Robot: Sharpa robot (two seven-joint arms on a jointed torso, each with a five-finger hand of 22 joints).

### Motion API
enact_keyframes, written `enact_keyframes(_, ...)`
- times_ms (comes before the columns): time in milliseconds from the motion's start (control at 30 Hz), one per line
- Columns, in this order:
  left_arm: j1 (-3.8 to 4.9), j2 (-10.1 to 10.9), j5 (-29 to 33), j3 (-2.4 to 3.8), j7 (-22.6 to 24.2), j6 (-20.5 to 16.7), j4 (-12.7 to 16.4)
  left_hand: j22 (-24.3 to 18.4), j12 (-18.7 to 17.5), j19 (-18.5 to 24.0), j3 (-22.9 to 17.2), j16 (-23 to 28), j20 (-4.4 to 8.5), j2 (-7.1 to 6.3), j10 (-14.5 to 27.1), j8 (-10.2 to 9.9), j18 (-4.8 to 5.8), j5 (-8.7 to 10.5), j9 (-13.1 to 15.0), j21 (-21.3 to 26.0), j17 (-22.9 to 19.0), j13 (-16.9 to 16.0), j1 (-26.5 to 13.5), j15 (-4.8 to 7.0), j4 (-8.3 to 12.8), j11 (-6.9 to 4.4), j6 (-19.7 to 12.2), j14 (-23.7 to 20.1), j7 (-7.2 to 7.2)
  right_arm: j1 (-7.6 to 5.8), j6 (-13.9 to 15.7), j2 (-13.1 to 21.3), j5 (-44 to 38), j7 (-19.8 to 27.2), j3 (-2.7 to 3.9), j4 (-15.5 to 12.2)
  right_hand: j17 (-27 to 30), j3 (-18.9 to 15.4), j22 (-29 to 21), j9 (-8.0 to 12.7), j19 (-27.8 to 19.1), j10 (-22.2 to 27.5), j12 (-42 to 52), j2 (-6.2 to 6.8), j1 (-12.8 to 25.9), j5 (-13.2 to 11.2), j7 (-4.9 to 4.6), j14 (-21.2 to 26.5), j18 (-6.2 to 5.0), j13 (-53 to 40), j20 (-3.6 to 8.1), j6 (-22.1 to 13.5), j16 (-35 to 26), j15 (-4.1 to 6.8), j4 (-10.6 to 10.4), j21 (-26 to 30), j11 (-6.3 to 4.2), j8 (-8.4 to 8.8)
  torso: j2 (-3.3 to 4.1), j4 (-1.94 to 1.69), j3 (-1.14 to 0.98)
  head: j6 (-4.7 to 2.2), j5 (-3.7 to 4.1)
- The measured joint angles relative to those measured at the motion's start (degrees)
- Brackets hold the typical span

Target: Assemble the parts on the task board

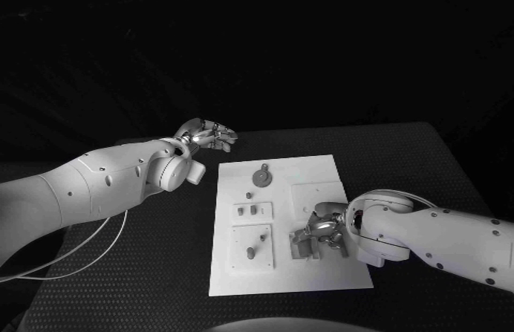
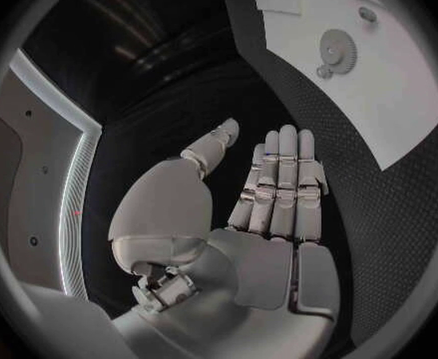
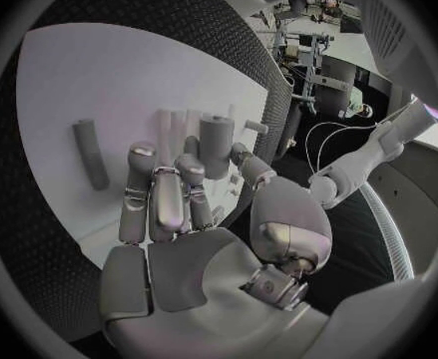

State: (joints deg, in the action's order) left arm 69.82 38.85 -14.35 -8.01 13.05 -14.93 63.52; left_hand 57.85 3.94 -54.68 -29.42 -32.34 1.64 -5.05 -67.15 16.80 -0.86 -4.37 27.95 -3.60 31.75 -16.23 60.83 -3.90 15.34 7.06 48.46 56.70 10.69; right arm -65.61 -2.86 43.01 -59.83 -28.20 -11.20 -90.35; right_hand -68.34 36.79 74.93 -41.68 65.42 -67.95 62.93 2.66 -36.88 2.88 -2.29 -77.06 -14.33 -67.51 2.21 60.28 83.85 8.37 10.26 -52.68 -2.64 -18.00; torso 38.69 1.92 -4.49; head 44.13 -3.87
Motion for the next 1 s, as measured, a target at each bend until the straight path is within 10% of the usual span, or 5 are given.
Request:
enact_keyframes(633,0.01,0.1,0.0,0.00,-0.1,0.1,0.0,0.0,0.0,0.0,0.0,0.2,0.00,0.00,0.0,0.0,0.00,0.00,0.0,0.0,0.1,0.0,0.0,0.00,0.0,0.00,0.0,0.0,0.01,0.20,-0.3,-0.6,-0.3,0.1,-0.12,0.6,1.2,0.3,0.0,0.1,-0.4,0.5,-0.3,1.16,1.1,0.0,-0.82,1.2,-0.08,0.0,0.04,0.5,0.0,-0.01,-0.3,0.0,0.07,0.70,0.02,-0.02,0.07,0.42,-0.25)
enact_keyframes(1000,0.01,0.1,0.0,0.00,-0.1,0.1,0.1,0.0,0.0,0.0,0.0,0.2,0.00,-0.23,0.0,0.0,0.00,0.00,0.0,0.0,0.1,0.0,-0.2,0.00,0.0,0.00,-0.2,0.0,0.22,0.20,-0.5,-0.6,-0.3,0.3,-0.13,0.8,4.9,2.3,0.0,0.4,-1.5,2.5,-1.5,6.23,1.5,0.0,-2.22,4.8,0.10,0.2,-0.59,-1.3,-1.2,-1.10,-2.3,0.7,1.33,3.00,0.01,0.01,-0.01,0.47,-0.37)
